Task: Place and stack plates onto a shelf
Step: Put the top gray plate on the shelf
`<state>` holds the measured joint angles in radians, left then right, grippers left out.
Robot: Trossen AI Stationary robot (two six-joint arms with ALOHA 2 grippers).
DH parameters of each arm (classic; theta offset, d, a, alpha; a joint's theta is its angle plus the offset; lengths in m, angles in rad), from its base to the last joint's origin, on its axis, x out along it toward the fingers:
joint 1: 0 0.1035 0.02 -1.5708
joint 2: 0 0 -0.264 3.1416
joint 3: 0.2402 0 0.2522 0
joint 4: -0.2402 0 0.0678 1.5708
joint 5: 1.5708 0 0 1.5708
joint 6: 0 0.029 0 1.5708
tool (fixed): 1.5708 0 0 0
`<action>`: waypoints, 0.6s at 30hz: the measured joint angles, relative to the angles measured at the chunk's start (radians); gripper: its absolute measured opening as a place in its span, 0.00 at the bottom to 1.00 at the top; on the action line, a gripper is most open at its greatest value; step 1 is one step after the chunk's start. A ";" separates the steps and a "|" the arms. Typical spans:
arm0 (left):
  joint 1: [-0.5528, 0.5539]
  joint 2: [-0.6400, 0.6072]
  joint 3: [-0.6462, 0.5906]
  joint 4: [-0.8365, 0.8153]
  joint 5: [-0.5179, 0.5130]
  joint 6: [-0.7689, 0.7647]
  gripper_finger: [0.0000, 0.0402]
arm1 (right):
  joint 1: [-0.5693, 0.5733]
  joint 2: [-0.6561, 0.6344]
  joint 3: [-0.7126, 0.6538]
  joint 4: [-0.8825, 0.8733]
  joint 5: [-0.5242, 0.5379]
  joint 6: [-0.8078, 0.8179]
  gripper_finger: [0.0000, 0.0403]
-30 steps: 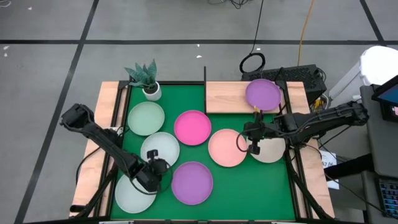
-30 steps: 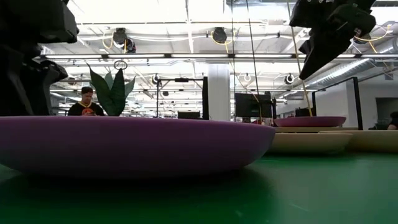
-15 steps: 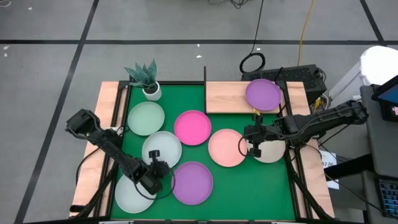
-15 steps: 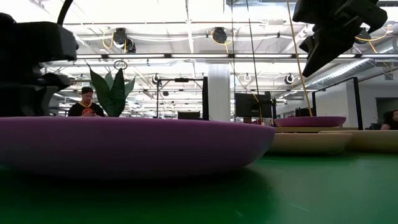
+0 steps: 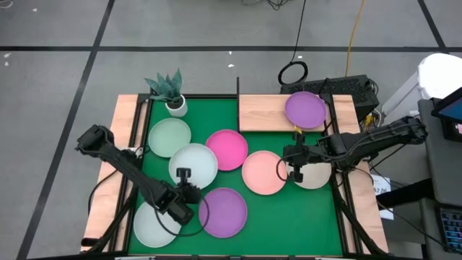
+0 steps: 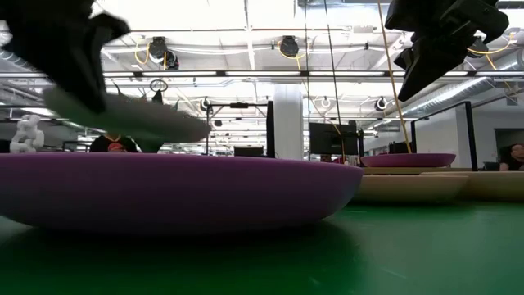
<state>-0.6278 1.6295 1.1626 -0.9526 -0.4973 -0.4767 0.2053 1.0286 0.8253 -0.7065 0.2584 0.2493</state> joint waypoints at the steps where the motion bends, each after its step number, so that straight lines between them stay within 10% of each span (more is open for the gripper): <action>1: 0.014 0.000 0.034 -0.036 0.001 0.032 0.03 | 0.000 0.000 -0.004 0.006 0.000 0.003 0.00; 10: 0.212 -0.001 0.303 -0.081 -0.025 0.510 0.02 | 0.022 0.000 -0.071 0.018 0.002 0.061 0.00; 18: 0.414 -0.002 0.341 0.251 0.014 0.996 0.02 | 0.082 -0.052 -0.066 0.021 0.002 0.060 0.00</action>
<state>-0.2140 1.6278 1.5032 -0.7020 -0.4833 0.5193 0.2869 0.9770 0.7589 -0.6851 0.2609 0.3097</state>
